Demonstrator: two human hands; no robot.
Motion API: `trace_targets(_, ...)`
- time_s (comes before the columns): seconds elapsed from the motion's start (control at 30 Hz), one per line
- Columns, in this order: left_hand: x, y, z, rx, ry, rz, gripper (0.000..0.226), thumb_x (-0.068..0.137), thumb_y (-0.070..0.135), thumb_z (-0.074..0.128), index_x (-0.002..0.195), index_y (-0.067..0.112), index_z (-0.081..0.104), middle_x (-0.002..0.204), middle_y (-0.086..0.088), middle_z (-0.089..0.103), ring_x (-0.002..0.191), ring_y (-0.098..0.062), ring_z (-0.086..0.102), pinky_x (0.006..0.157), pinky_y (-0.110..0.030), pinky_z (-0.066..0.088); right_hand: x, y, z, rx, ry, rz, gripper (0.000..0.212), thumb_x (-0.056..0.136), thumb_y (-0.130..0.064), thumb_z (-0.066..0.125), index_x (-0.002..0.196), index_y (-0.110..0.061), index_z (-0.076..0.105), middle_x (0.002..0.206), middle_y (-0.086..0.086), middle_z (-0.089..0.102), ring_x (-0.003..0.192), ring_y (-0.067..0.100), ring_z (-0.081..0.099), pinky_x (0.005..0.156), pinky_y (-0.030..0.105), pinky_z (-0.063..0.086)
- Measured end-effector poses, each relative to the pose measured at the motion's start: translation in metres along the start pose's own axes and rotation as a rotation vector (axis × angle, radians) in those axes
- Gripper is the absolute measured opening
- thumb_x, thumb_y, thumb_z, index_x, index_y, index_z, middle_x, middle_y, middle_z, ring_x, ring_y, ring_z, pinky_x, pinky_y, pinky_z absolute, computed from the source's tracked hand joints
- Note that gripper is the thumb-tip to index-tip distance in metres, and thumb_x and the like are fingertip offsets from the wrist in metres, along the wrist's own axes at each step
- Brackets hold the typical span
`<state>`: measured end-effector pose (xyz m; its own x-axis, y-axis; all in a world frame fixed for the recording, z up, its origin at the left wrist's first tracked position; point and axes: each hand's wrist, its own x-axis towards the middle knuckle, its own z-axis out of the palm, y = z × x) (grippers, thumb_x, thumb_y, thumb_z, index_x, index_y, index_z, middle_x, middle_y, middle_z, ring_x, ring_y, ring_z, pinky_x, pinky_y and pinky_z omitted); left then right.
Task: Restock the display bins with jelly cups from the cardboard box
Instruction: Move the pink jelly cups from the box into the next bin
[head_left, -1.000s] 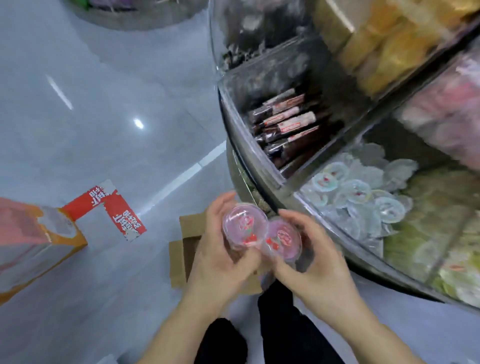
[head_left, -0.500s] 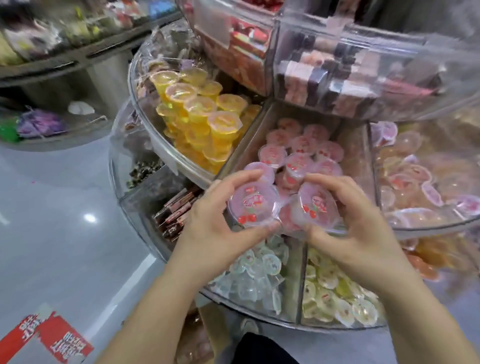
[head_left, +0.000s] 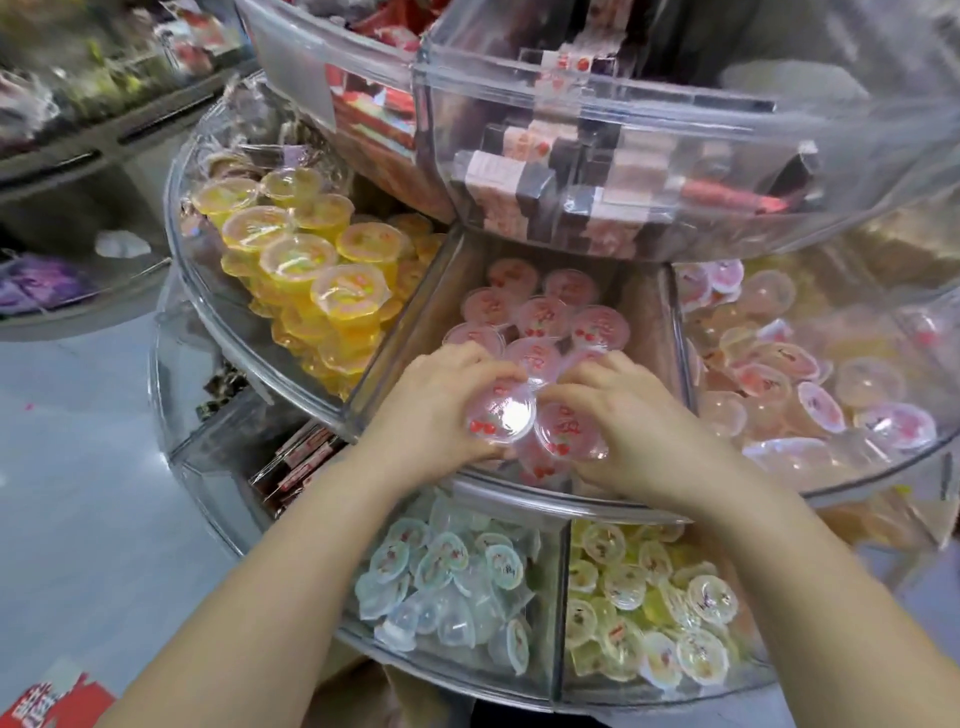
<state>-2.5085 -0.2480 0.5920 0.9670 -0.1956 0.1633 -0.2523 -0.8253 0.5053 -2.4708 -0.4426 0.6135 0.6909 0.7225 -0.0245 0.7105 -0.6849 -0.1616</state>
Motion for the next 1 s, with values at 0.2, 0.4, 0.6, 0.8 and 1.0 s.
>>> trace_targets(0.2,0.011,-0.005,0.001,0.152,-0.069,0.027,0.065,0.062,0.039,0.082,0.122,0.033,0.058,0.124,0.004,0.050,0.115,-0.019,0.039,0.098,-0.037,0.037,-0.001,0.009,0.009,0.133,0.018,-0.001,0.069,0.072,-0.024,0.075,0.134,-0.021,0.046,0.120,-0.001,0.055,0.116,0.022,0.040,0.103,0.026,0.028)
trace_targets(0.4,0.008,-0.008,-0.008,0.169,-0.129,0.116,0.055,0.068,0.030,0.081,0.119,0.025,0.062,0.116,0.006,0.059,0.109,-0.017,0.049,0.093,-0.041,0.043,-0.002,0.009,0.009,0.204,0.075,-0.004,0.060,0.073,-0.030,0.076,0.127,-0.022,0.053,0.116,-0.004,0.059,0.111,0.015,0.043,0.095,0.016,0.028)
trace_targets(0.6,0.003,-0.009,-0.009,0.196,-0.075,0.116,0.040,0.066,0.013,0.079,0.104,0.018,0.068,0.106,0.001,0.064,0.097,-0.022,0.056,0.081,-0.035,0.046,-0.002,0.003,0.016,0.220,0.099,0.044,0.057,0.066,-0.038,0.079,0.116,-0.017,0.061,0.111,-0.001,0.059,0.110,0.019,0.044,0.091,0.013,0.022)
trace_targets(0.8,0.004,-0.007,-0.006,0.230,-0.067,0.053,0.041,0.068,0.017,0.077,0.106,0.020,0.062,0.110,0.003,0.057,0.100,-0.017,0.048,0.077,-0.021,0.033,-0.001,0.001,0.022,0.175,0.168,0.056,0.045,0.065,-0.029,0.082,0.103,-0.014,0.061,0.103,0.003,0.051,0.101,0.021,0.047,0.084,0.031,0.046)
trace_targets(1.0,-0.001,-0.010,-0.016,0.178,-0.153,0.026,0.054,0.071,0.010,0.076,0.119,0.023,0.055,0.118,0.002,0.046,0.106,-0.014,0.039,0.089,-0.033,0.043,0.001,0.001,0.021,0.139,0.139,0.069,0.040,0.066,-0.022,0.082,0.097,-0.015,0.057,0.101,0.001,0.048,0.099,0.022,0.047,0.075,0.035,0.049)
